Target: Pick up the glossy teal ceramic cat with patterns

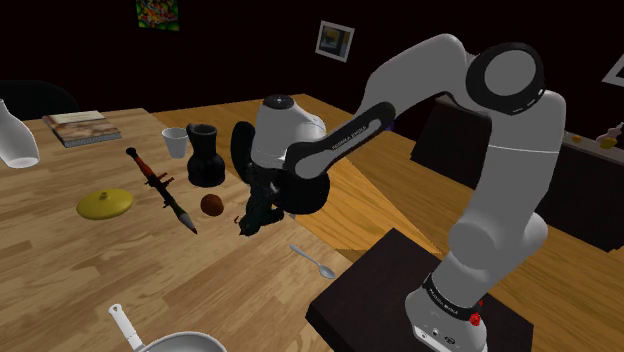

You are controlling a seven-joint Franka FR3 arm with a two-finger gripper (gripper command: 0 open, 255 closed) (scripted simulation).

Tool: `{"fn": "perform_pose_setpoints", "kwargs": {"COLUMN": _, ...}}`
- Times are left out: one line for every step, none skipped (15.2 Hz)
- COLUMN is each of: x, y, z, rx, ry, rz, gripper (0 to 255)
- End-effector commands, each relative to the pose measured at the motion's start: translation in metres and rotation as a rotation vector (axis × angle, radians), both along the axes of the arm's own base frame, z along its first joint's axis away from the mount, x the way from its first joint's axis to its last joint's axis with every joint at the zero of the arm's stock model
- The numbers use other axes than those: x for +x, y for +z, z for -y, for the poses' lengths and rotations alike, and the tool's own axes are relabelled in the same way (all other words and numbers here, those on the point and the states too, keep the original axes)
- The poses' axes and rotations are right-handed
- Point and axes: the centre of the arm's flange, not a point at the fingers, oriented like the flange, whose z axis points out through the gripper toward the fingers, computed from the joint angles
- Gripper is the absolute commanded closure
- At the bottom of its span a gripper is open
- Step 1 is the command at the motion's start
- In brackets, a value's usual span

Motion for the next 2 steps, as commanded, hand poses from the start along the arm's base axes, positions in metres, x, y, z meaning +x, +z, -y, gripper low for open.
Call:
{"fn": "perform_pose_setpoints", "kwargs": {"x": 0.0007, "y": 0.0062, "z": -0.0002, "rx": 0.0, "ry": 0.0, "rz": 0.001, "gripper": 255}}
{"fn": "perform_pose_setpoints", "kwargs": {"x": 0.0007, "y": 0.0062, "z": -0.0002, "rx": 0.0, "ry": 0.0, "rz": 0.001, "gripper": 255}}
